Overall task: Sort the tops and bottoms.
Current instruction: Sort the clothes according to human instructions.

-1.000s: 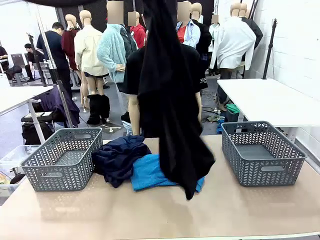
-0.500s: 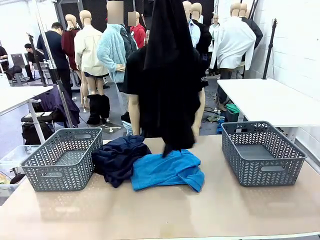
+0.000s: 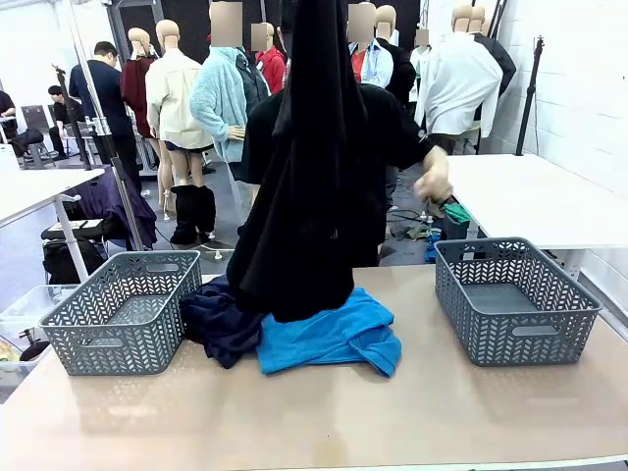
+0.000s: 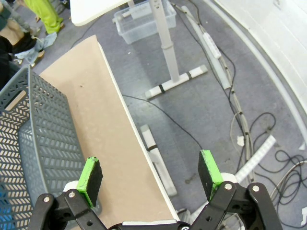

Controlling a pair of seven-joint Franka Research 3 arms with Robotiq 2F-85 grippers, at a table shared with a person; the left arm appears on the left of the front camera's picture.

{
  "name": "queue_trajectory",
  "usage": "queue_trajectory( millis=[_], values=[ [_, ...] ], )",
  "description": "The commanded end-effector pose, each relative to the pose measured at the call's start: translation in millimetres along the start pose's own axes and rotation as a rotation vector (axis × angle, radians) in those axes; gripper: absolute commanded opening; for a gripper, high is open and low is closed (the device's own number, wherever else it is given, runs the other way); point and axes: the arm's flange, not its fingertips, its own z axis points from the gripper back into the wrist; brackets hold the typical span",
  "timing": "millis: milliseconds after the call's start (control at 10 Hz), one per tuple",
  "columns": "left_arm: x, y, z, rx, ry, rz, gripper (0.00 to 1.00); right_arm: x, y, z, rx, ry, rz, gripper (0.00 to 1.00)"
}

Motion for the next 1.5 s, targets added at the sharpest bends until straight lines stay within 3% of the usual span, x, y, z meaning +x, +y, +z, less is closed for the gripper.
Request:
queue_trajectory(
  millis=[0,1400],
  values=[
    [1.9,2.0,5.0,0.005,-0.011,0.004,0.0,0.5,2.4,2.4,-0.006,0.008,-0.005,1.0],
    [1.9,2.0,5.0,0.005,-0.011,0.004,0.0,0.5,2.4,2.4,-0.006,0.008,-0.005,1.0]
  ],
)
